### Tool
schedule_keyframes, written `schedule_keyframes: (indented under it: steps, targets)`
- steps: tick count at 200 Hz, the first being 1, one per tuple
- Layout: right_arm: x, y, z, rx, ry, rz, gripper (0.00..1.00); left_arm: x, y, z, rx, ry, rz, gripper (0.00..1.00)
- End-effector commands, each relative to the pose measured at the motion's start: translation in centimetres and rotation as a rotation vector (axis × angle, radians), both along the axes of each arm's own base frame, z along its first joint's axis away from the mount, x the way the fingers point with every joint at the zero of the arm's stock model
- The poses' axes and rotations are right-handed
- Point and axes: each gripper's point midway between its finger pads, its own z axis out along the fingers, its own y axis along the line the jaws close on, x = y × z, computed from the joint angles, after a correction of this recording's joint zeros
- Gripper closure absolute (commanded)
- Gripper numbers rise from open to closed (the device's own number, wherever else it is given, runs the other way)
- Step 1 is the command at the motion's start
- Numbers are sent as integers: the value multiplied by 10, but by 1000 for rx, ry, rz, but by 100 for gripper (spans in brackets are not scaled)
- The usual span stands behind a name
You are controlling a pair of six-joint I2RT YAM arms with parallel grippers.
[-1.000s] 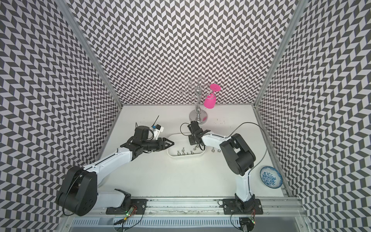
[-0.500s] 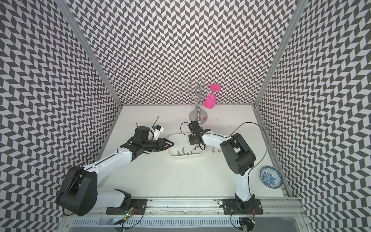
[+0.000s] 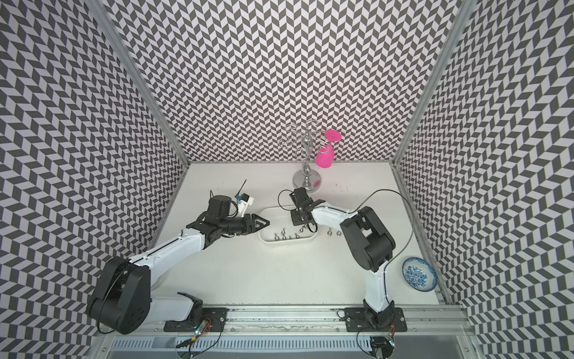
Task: Take out the wing nut from the storage box
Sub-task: Pick up the wing nut from the storage box.
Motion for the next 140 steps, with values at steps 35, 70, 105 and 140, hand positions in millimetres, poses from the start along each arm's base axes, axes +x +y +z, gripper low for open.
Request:
schedule_keyframes:
  steps: [35,70,105,140]
  targets:
    - [3,5,18,-1,-27,10,69,0,1,4,-6,-29,-11,48]
    - [8,6,13,-12,-27,8,68,0,2,4,-4,-29,-7,48]
    - [10,4,12,-22,-31,-7,68,0,2,3,0,-29,-6,48]
    - [6,1,4,-38,-10,-9,68,0,2,3,-2,-28,-8,48]
